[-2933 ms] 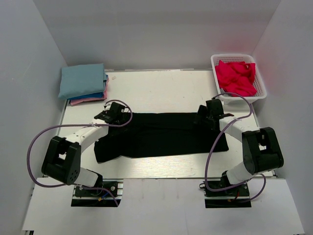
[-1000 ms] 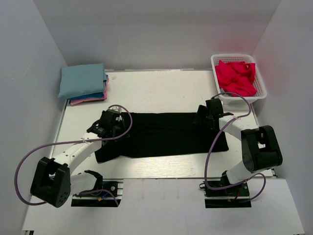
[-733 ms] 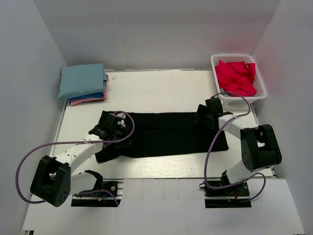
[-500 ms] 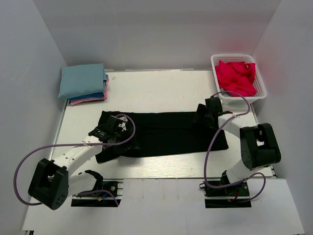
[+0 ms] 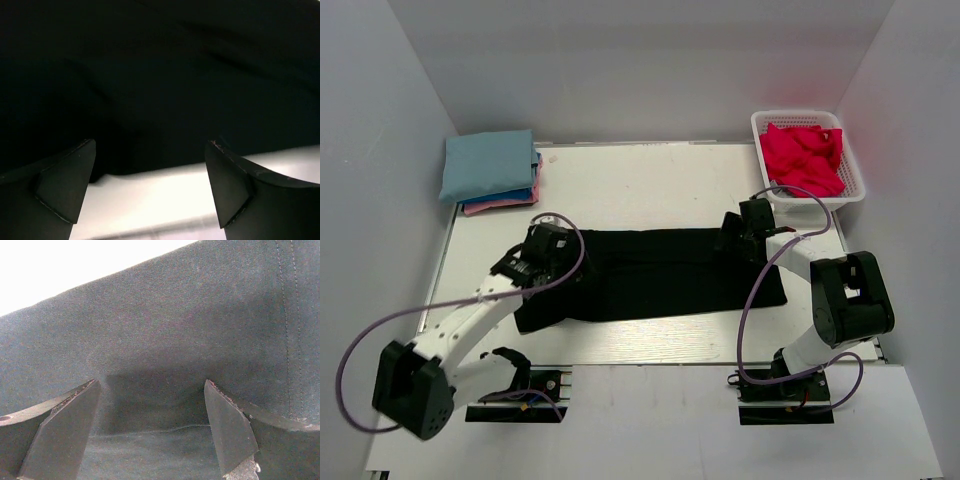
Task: Fold and stack the t-shirts
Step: Fold the other side of the tshirt into a rectangle
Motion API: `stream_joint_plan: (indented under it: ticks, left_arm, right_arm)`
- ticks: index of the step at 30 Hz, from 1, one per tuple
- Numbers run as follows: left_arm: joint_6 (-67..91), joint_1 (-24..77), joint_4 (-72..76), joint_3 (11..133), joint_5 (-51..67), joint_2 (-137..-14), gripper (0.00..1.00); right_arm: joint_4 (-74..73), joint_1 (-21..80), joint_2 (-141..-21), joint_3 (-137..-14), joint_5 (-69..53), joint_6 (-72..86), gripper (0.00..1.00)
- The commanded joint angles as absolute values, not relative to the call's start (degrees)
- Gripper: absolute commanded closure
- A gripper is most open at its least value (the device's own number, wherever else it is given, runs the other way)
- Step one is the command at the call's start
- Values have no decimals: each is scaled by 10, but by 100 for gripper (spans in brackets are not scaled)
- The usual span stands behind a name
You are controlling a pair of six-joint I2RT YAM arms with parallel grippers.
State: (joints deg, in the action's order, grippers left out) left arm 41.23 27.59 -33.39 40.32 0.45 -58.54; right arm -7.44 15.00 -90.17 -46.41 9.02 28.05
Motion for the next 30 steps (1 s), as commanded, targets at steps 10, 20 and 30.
stream_joint_plan:
  ticks: [10, 20, 30]
  left_arm:
    - [461, 265, -294, 459, -164, -789, 0]
    - [426, 271, -201, 447, -61, -814, 63]
    - [421, 281, -184, 426, 19, -799, 100]
  right_arm:
    - [-96, 149, -914, -473, 83, 277, 10]
    - [-94, 149, -913, -472, 76, 275, 10]
    - [-92, 149, -911, -468, 73, 277, 10]
